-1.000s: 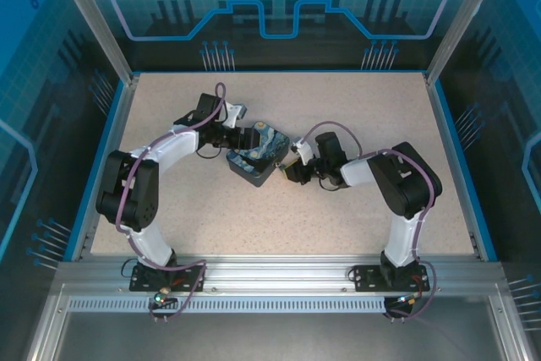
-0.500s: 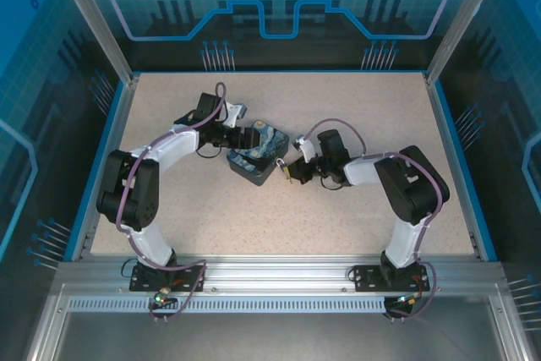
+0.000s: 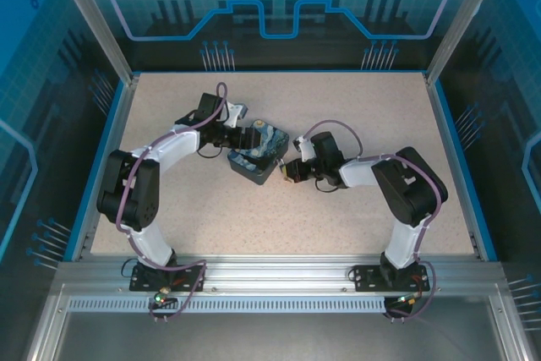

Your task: Unlock a padlock with a key

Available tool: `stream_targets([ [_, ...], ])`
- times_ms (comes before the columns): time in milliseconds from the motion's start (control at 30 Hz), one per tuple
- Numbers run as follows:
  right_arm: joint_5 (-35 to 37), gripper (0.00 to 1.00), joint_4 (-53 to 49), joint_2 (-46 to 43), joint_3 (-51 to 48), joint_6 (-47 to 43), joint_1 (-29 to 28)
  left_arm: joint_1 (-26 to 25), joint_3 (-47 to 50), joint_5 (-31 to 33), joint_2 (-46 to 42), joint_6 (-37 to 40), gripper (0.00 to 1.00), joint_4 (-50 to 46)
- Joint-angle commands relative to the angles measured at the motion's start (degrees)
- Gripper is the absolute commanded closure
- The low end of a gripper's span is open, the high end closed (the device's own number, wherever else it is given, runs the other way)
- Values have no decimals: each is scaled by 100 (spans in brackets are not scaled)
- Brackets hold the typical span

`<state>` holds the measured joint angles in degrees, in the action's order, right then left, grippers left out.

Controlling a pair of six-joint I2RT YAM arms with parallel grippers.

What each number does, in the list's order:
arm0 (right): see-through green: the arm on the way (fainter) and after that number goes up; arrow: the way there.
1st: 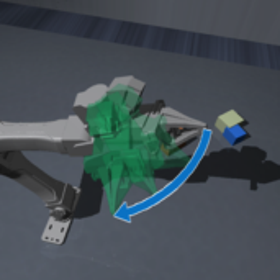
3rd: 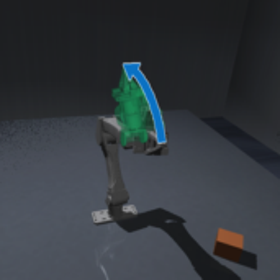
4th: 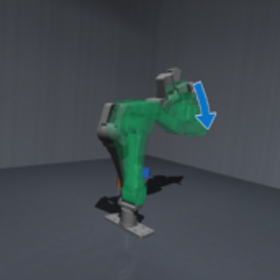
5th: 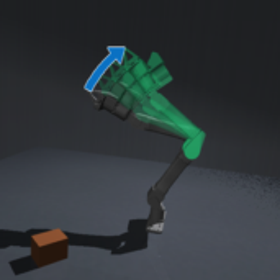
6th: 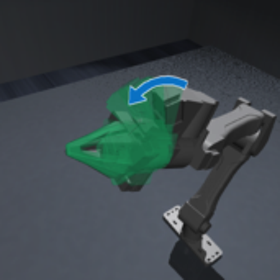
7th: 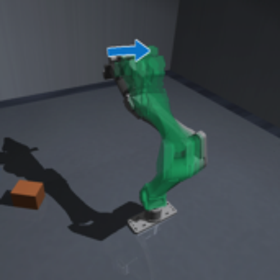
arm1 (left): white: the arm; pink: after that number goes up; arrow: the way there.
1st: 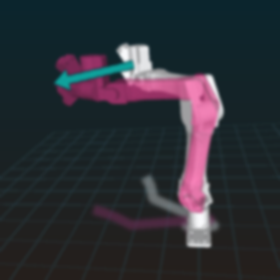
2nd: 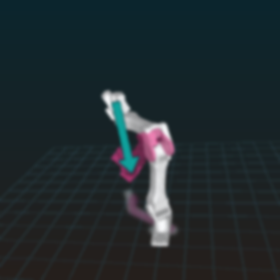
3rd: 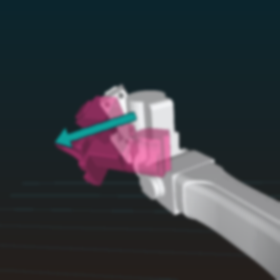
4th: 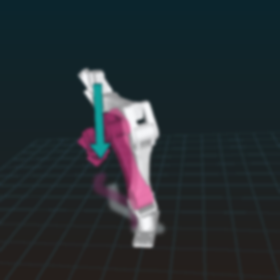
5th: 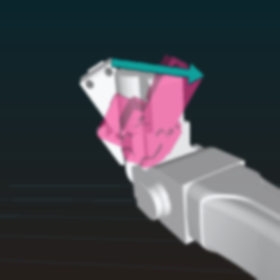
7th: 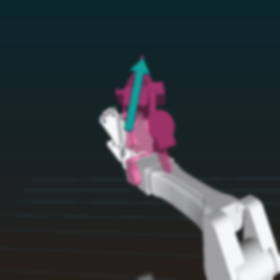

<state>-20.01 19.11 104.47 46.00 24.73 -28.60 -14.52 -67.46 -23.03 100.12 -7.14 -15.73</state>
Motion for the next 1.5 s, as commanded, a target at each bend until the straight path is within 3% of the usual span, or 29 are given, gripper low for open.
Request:
stream_targets([
  [0, 329, 100, 106, -107, 108, 459, -82, -58, 58, 199, 59, 140, 21, -147],
  [200, 833, 100, -214, -194, 267, 504, -260, -85, 71, 250, 41, 158, 21, -153],
  [533, 1294, 100, 163, -321, 119, 1493, -332, -226, 128, 555, 37, 230, 21, -209],
  [1133, 1399, 100, 107, 2, 725, 2168, -337, -338, 157, 633, 151, 288, 21, -142],
  [1467, 1635, 100, -25, 201, 907, 1869, -242, -336, 156, 632, 201, 278, 20, -116],
])
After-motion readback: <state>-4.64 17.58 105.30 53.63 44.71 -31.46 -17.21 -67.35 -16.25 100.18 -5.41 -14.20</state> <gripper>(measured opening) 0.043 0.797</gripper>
